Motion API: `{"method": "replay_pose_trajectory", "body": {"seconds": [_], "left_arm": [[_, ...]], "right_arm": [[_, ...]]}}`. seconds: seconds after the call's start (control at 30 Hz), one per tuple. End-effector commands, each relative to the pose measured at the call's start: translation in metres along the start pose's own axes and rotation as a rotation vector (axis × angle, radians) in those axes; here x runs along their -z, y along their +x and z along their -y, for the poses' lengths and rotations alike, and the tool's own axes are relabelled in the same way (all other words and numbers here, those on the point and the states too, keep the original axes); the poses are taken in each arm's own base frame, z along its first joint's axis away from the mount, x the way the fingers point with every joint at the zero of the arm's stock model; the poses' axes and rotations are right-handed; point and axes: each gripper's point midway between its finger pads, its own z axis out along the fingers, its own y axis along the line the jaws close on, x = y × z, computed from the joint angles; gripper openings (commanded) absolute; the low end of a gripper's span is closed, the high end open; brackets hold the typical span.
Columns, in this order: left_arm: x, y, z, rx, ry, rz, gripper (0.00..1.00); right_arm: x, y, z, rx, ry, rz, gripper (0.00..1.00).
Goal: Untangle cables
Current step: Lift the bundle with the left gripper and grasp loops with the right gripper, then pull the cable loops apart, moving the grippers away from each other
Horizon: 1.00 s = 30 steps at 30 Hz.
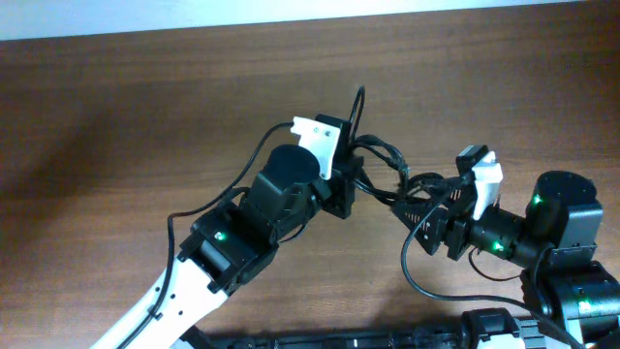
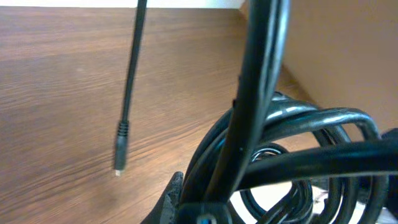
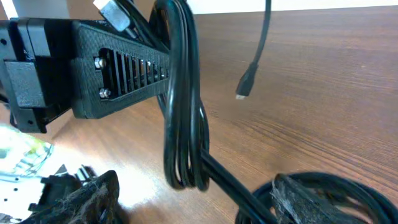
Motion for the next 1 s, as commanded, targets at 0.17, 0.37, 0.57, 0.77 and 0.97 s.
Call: {"method": "replay_pose_trajectory", "body": {"seconds": [0.17, 0.37, 0.57, 0.77, 0.97], "left_arm": [[0.015, -0.012, 0.041, 0.018, 0.207, 0.007, 0.0], [0.017, -0.008, 0.049, 0.014, 0.255, -0.016, 0.0], [0.019, -0.009, 0.033, -0.125, 0.166, 0.011, 0.99], [0.051, -0.015, -0.006, -0.058, -0.061, 0.07, 0.99], [0.037, 0.008, 0.008, 0.037, 0.037, -0.05, 0.98]], "right_arm": [[0.004, -0.008, -0.01, 0.036, -0.038, 0.026, 0.7], [0.004, -0.009, -0.01, 0.039, -0.037, 0.028, 0.04], [0.005, -0.008, 0.02, -0.075, 0.133, 0.036, 0.04], [0.005, -0.013, 0.017, -0.103, 0.117, 0.054, 0.04], [0.005, -0.019, 0.003, -0.074, 0.039, 0.07, 0.04]]}}
